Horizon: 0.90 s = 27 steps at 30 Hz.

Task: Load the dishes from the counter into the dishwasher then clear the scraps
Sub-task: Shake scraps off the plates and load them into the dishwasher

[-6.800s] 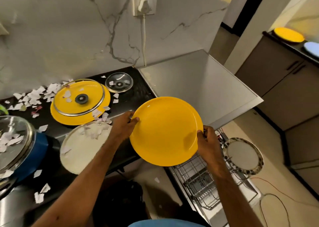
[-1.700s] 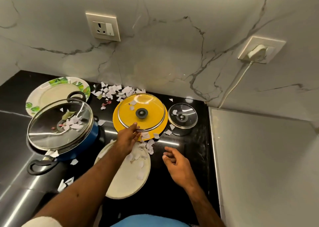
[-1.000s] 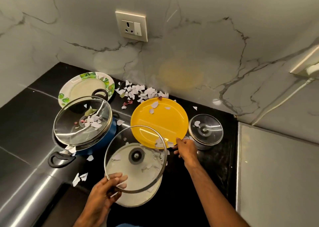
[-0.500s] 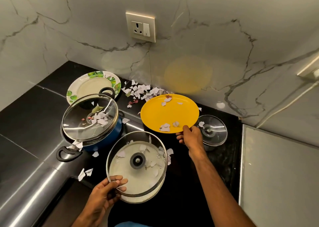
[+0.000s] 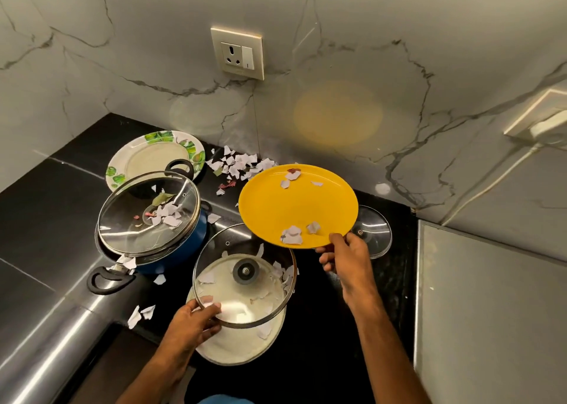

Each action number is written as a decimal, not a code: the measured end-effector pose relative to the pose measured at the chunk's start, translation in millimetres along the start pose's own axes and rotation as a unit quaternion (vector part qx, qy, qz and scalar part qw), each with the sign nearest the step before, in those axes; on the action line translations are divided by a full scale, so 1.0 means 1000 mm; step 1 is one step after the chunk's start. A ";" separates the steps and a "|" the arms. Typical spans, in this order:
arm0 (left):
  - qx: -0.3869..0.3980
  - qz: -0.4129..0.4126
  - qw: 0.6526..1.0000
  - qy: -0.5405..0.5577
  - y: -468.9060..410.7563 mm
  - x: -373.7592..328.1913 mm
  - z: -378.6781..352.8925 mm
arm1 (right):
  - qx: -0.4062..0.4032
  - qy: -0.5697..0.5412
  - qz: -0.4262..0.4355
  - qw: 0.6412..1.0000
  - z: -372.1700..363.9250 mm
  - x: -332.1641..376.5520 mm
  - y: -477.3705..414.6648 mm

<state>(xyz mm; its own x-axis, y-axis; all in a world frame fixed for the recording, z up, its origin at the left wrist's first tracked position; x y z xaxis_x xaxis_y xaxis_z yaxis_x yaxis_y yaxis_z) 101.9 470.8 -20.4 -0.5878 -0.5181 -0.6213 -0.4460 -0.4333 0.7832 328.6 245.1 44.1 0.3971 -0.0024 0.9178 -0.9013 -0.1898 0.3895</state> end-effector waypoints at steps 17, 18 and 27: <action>0.175 -0.078 0.972 0.135 0.057 -0.076 -0.090 | 0.097 0.022 0.023 0.995 0.006 0.008 0.063; 0.154 -0.083 0.973 0.154 0.054 -0.078 -0.094 | 0.121 0.064 0.034 0.990 0.006 0.009 0.066; 0.050 -0.145 0.981 0.122 0.036 -0.104 -0.091 | 0.099 0.311 0.395 0.859 0.008 0.037 0.089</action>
<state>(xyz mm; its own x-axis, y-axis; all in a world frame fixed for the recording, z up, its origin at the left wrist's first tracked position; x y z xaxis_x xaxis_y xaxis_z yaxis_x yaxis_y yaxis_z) 208.6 442.6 70.3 -0.2521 -0.5501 -0.7962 -0.6421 -0.5205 0.5629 264.0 220.3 112.0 -0.5494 0.3062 0.7774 -0.7753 -0.5338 -0.3376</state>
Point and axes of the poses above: each hand's wrist, its own y-axis away from the middle knuckle, its own z-axis out of the back of the hand, x = y × z, the point moved 2 cm from there along -y, towards the middle knuckle, and after that the axes turned 5 degrees about z, right-handed, at the moved point
